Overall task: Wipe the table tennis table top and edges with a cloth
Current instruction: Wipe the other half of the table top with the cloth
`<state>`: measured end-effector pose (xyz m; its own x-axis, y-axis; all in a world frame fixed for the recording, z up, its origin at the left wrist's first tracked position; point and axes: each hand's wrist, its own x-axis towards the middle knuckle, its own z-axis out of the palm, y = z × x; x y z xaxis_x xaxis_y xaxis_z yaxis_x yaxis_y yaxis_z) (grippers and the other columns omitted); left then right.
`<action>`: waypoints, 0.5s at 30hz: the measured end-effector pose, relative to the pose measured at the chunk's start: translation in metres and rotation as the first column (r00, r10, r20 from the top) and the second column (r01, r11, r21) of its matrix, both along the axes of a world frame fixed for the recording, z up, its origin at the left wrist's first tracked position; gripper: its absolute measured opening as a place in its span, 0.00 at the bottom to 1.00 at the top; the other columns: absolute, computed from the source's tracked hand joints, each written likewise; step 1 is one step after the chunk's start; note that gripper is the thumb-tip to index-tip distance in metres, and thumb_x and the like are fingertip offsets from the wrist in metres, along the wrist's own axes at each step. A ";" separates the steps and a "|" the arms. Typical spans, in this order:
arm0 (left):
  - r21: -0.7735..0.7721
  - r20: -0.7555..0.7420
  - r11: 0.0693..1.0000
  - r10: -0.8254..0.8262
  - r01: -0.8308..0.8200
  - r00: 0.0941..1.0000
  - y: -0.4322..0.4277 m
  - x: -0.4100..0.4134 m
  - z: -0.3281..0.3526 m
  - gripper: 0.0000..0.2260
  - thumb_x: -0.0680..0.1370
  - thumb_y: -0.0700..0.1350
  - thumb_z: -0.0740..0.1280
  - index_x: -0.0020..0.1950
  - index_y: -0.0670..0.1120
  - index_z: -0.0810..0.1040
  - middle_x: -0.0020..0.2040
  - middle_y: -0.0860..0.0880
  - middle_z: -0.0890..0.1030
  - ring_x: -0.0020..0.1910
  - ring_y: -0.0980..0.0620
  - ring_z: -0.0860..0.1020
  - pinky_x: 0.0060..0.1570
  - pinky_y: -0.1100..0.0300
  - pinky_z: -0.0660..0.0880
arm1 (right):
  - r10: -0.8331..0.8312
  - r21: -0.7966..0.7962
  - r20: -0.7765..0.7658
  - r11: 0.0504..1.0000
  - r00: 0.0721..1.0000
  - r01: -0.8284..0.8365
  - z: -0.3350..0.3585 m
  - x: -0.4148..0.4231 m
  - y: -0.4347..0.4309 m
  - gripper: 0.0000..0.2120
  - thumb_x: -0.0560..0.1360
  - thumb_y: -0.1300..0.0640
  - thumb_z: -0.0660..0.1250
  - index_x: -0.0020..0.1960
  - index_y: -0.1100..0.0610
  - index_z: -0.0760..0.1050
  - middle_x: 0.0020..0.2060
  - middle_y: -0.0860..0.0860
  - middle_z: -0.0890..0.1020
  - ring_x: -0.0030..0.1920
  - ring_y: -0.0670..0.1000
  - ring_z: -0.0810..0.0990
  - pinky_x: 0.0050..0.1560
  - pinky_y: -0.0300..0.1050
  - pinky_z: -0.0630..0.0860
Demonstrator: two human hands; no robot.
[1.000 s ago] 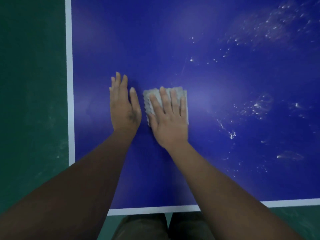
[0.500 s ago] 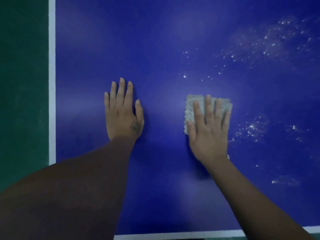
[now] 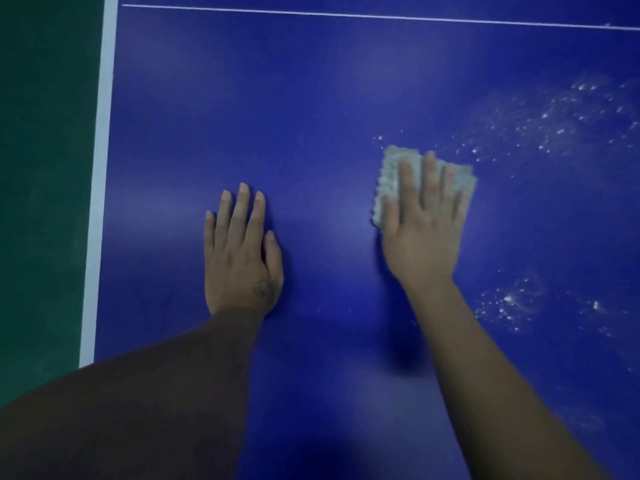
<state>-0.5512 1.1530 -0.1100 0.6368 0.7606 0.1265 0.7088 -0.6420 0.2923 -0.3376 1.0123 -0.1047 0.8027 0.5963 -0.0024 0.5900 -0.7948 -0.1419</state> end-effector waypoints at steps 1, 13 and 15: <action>-0.002 -0.004 1.000 0.001 -0.001 1.000 0.000 0.000 0.000 0.25 0.87 0.47 0.57 0.85 0.44 0.66 0.87 0.46 0.63 0.87 0.43 0.56 0.85 0.39 0.54 | -0.025 -0.027 -0.005 0.999 1.000 0.025 0.003 0.000 -0.012 0.28 0.89 0.42 0.49 0.87 0.48 0.56 0.87 0.53 0.53 0.86 0.59 0.50 0.85 0.65 0.44; -0.001 -0.004 1.000 -0.005 0.005 1.000 0.001 0.000 -0.001 0.25 0.87 0.46 0.57 0.85 0.44 0.66 0.86 0.46 0.63 0.87 0.43 0.58 0.84 0.38 0.55 | 0.266 0.098 0.073 0.957 0.961 -0.272 -0.006 0.008 0.105 0.27 0.87 0.42 0.53 0.84 0.48 0.66 0.83 0.54 0.65 0.84 0.61 0.61 0.83 0.68 0.51; -0.010 -0.006 1.000 -0.003 0.003 1.000 0.001 0.000 -0.001 0.25 0.87 0.46 0.57 0.85 0.44 0.66 0.86 0.46 0.63 0.87 0.43 0.57 0.85 0.39 0.54 | 0.195 0.074 0.098 0.976 0.976 -0.203 -0.009 0.045 0.089 0.27 0.88 0.41 0.52 0.84 0.48 0.64 0.84 0.54 0.64 0.84 0.61 0.60 0.84 0.67 0.50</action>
<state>-0.5510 1.1539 -0.1110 0.6399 0.7598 0.1145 0.7087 -0.6412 0.2943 -0.2924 1.1010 -0.1138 0.6627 0.7391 0.1209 0.7484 -0.6479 -0.1418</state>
